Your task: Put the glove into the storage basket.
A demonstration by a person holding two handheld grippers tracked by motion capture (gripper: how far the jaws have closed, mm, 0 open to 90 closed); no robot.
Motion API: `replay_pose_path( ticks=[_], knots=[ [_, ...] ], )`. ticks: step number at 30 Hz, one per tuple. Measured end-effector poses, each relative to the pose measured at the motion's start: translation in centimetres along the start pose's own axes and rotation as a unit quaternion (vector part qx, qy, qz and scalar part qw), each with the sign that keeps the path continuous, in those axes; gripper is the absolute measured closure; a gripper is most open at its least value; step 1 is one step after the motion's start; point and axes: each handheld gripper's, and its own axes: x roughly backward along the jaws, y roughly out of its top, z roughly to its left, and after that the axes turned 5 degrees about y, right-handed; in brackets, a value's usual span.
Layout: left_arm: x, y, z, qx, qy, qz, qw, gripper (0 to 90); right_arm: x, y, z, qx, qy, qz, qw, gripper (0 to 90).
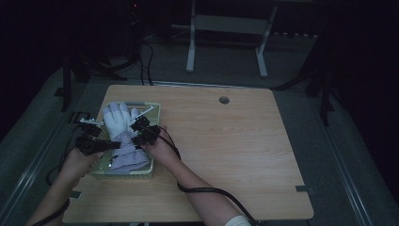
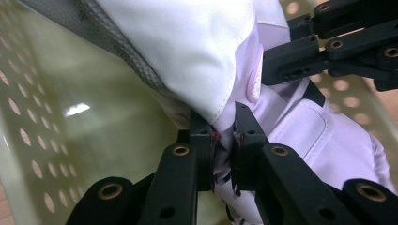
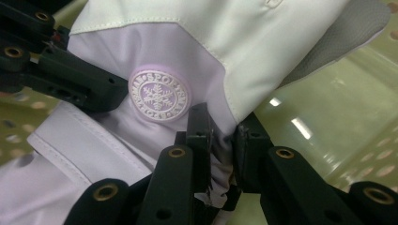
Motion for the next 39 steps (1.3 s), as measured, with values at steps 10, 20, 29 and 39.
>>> replay_pose_path(
  ticks=[10, 20, 29, 39],
  knots=[
    [-1.5, 0.3, -0.2, 0.010, 0.028, 0.041, 0.9987, 80.9, -1.7, 0.5, 0.6, 0.005, -0.041, 0.050, 0.9979, 75.5],
    [-2.2, 0.5, -0.2, 0.029, 0.060, 0.067, 0.9955, 60.7, -1.0, 0.0, 0.3, 0.002, -0.034, 0.009, 0.9994, 54.1],
    [-2.7, 0.9, -1.2, 0.010, 0.133, 0.059, 0.9893, 42.6, 1.5, -0.1, -0.8, -0.002, 0.006, -0.041, 0.9992, 45.4],
    [-0.5, 0.0, -1.6, 0.026, 0.074, -0.048, 0.9958, 10.6, 4.0, -0.4, -2.0, -0.007, 0.060, -0.077, 0.9952, 22.9]
  ],
)
